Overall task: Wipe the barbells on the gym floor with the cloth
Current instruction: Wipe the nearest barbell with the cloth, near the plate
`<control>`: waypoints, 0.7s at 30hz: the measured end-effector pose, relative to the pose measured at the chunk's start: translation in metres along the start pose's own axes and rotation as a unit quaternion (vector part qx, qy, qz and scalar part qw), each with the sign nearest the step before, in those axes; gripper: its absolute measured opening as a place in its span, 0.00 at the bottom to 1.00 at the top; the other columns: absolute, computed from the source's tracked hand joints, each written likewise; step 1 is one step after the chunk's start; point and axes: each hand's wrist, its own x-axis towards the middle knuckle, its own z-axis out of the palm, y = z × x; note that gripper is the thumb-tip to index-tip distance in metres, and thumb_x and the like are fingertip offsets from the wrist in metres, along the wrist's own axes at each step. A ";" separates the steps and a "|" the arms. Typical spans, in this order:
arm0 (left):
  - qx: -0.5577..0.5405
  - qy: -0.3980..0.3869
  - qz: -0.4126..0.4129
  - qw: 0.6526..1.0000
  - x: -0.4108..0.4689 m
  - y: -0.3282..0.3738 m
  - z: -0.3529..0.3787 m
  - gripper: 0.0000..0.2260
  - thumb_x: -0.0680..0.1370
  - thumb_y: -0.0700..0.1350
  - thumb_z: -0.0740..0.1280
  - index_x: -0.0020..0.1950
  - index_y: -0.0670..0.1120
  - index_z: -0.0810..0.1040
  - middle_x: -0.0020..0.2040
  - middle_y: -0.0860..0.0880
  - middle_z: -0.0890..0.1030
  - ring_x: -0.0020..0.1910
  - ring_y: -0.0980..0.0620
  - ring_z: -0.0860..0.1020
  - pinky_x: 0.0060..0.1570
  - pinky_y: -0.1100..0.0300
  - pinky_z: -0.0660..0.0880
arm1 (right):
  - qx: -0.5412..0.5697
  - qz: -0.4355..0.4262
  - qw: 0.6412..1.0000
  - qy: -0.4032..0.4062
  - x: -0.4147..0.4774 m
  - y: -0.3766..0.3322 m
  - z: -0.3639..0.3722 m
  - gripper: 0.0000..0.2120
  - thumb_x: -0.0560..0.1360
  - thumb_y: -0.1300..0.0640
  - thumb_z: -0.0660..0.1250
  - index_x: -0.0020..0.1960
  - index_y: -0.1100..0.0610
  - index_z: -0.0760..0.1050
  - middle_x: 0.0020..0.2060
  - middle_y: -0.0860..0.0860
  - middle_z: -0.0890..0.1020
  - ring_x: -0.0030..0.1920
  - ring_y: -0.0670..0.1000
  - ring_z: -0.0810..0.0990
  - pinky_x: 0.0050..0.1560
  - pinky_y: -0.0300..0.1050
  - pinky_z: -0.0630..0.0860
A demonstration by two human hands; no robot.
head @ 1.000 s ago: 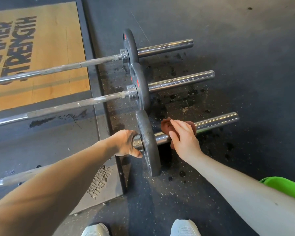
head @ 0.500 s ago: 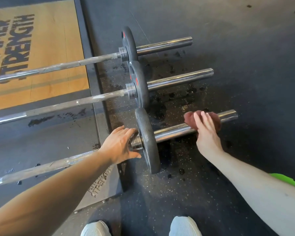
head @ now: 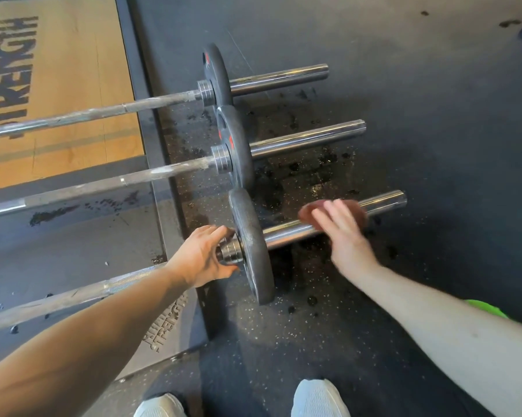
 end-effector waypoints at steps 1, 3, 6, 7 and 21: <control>-0.018 0.000 -0.012 1.000 0.000 0.001 -0.001 0.31 0.66 0.56 0.81 0.64 0.49 0.74 0.54 0.50 0.79 0.55 0.47 0.76 0.66 0.53 0.71 | -0.010 0.070 0.997 0.012 0.004 0.012 -0.010 0.40 0.75 0.78 0.62 0.81 0.49 0.61 0.82 0.48 0.52 0.82 0.50 0.43 0.76 0.60 0.63; -0.036 -0.009 -0.035 0.999 0.000 0.006 -0.004 0.30 0.66 0.55 0.82 0.64 0.49 0.74 0.56 0.51 0.79 0.57 0.49 0.75 0.64 0.55 0.72 | -0.011 0.158 0.987 0.031 0.011 0.019 -0.019 0.40 0.77 0.76 0.62 0.82 0.48 0.58 0.83 0.48 0.49 0.82 0.50 0.40 0.78 0.63 0.60; -0.090 -0.044 -0.072 0.992 0.003 0.008 -0.008 0.29 0.66 0.51 0.83 0.62 0.52 0.72 0.56 0.55 0.79 0.55 0.53 0.78 0.60 0.62 0.74 | 0.008 0.166 0.985 0.053 0.010 -0.003 -0.002 0.43 0.75 0.77 0.62 0.82 0.46 0.58 0.83 0.49 0.47 0.82 0.53 0.38 0.79 0.61 0.54; -0.108 -0.054 -0.084 0.989 0.004 0.009 -0.009 0.30 0.66 0.50 0.83 0.62 0.52 0.72 0.56 0.56 0.79 0.55 0.54 0.79 0.60 0.64 0.73 | 0.012 0.143 0.988 0.055 0.005 -0.017 0.008 0.44 0.75 0.78 0.62 0.82 0.46 0.59 0.83 0.49 0.46 0.82 0.53 0.37 0.79 0.58 0.51; -0.147 -0.073 -0.112 0.980 0.005 0.007 -0.011 0.33 0.65 0.53 0.83 0.66 0.56 0.71 0.60 0.58 0.78 0.57 0.56 0.80 0.65 0.54 0.76 | -0.013 0.173 0.983 0.060 0.010 0.033 -0.022 0.38 0.76 0.76 0.63 0.81 0.51 0.62 0.83 0.50 0.52 0.83 0.52 0.43 0.79 0.63 0.59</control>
